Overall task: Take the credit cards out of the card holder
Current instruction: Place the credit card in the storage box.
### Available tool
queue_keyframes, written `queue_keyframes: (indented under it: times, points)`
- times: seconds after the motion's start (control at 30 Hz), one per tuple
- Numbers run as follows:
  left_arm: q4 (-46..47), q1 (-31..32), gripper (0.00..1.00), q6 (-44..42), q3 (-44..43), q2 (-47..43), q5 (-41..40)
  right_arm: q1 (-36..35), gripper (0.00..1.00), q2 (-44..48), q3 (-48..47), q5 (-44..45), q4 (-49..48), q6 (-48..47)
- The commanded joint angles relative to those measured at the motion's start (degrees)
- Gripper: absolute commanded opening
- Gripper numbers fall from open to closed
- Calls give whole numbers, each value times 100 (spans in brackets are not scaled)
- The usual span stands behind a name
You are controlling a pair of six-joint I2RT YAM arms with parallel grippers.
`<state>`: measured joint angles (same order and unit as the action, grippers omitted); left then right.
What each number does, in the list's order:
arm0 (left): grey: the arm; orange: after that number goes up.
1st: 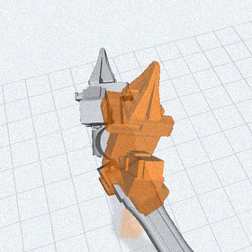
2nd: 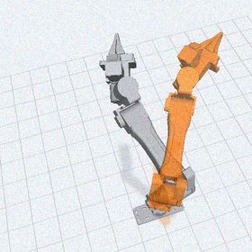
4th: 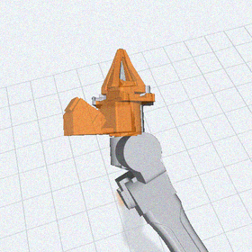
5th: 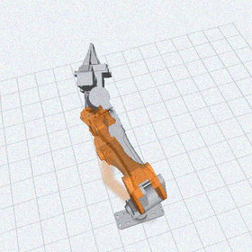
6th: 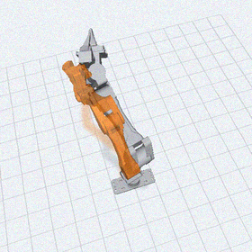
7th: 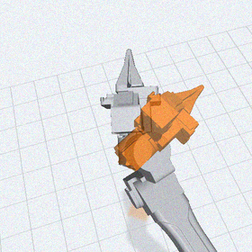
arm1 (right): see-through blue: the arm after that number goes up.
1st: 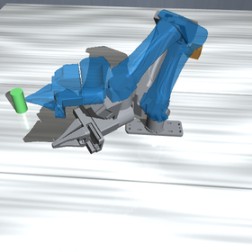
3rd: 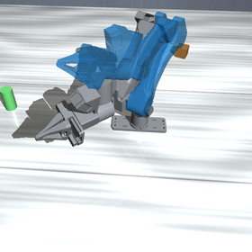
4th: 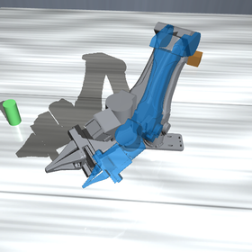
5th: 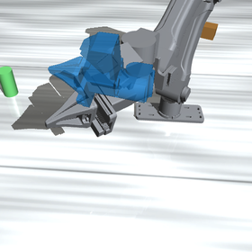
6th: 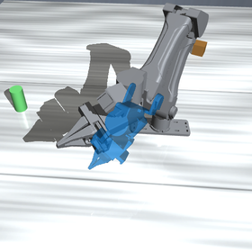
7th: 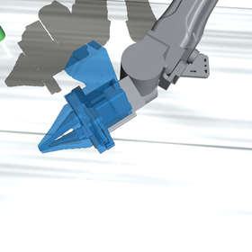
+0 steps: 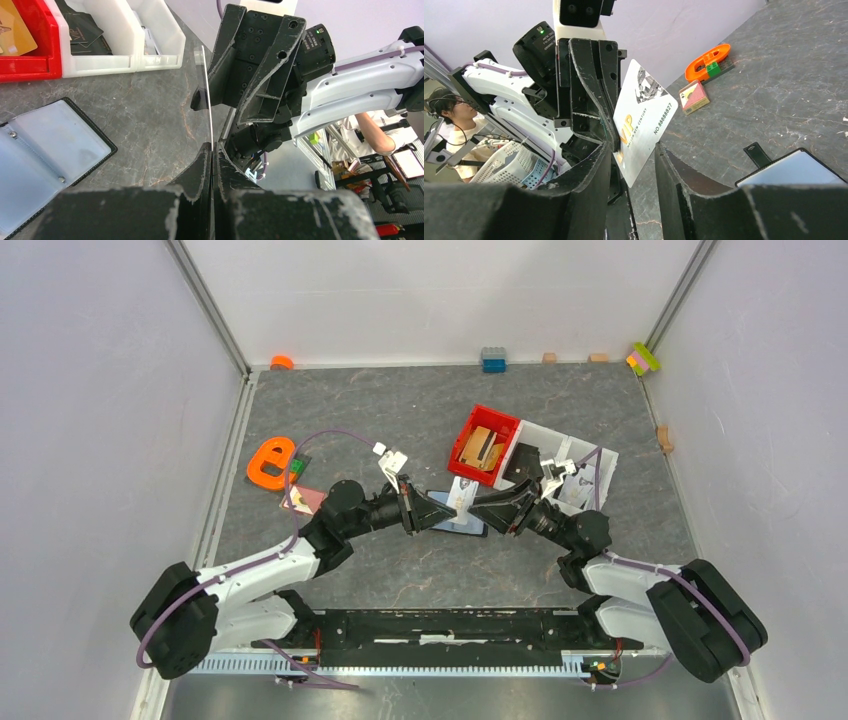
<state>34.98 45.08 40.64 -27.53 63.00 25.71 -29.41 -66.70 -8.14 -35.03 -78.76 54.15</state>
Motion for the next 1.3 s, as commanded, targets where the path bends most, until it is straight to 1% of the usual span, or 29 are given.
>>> queue_keyframes:
  times: [0.0, 0.17, 0.23, 0.27, 0.3, 0.33, 0.4, 0.47, 0.6, 0.67, 0.7, 0.77, 0.83, 0.9, 0.97, 1.0, 1.07, 1.1, 1.13, 1.17, 1.27]
  points:
    - [535, 72, 2, -154, -157, 26, 228, -123, 42, 92, -195, -128, -61, -128]
    - [680, 71, 2, -109, -122, 12, 309, -118, 48, 21, -216, -171, -77, -100]
    - [671, 72, 2, -119, -99, -22, 241, -118, 53, 7, -229, -165, -80, -72]
    - [665, 71, 2, -139, -82, -38, 201, -118, 58, 22, -227, -142, -18, -86]
    - [650, 71, 2, -144, -73, -56, 174, -119, 60, 38, -226, -118, 37, -112]
    - [624, 71, 2, -153, -77, -62, 147, -119, 58, 55, -219, -112, 55, -139]
    - [602, 71, 2, -162, -86, -68, 146, -118, 46, 84, -204, -135, -32, -133]
    - [608, 71, 2, -162, -85, -53, 153, -118, 38, 78, -180, -181, -189, -58]
    - [610, 67, 2, -147, -103, -23, 178, -131, 26, -21, -150, -313, -707, 191]
    - [614, 73, 2, -144, -112, 5, 176, -127, 16, -99, -152, -394, -944, 336]
    - [606, 71, 2, -144, -112, 11, 155, -127, 10, -128, -158, -415, -1003, 386]
    - [554, 71, 7, -149, -120, 33, 91, -118, 0, -147, -177, -473, -1025, 383]
    - [377, 71, 16, -207, -155, 26, -42, -110, 0, -40, -185, -365, -611, 187]
    - [213, 71, 26, -288, -173, 23, -227, -102, 0, 129, -232, -203, 124, -202]
    - [12, 72, 36, -384, -203, 18, -403, -70, 0, 329, -385, 46, 1212, -778]
    - [-135, 71, 41, -420, -229, 11, -581, -45, 0, 420, -480, 211, 1950, -1036]
    - [-611, 71, 50, -512, -308, -24, -989, 69, 0, 515, -795, 623, 3260, -1604]
    - [-813, 71, 58, -552, -359, -46, -1167, 154, 0, 532, -972, 750, 3908, -1854]
    - [-1121, 71, 62, -595, -411, -71, -1470, 289, 0, 529, -1129, 877, 4370, -2035]
    - [-1442, 71, 64, -627, -465, -93, -1815, 436, 0, 522, -1225, 949, 4747, -2130]
    - [-2292, 71, 65, -762, -688, -121, -2701, 868, 0, 560, -1264, 963, 5149, -2120]
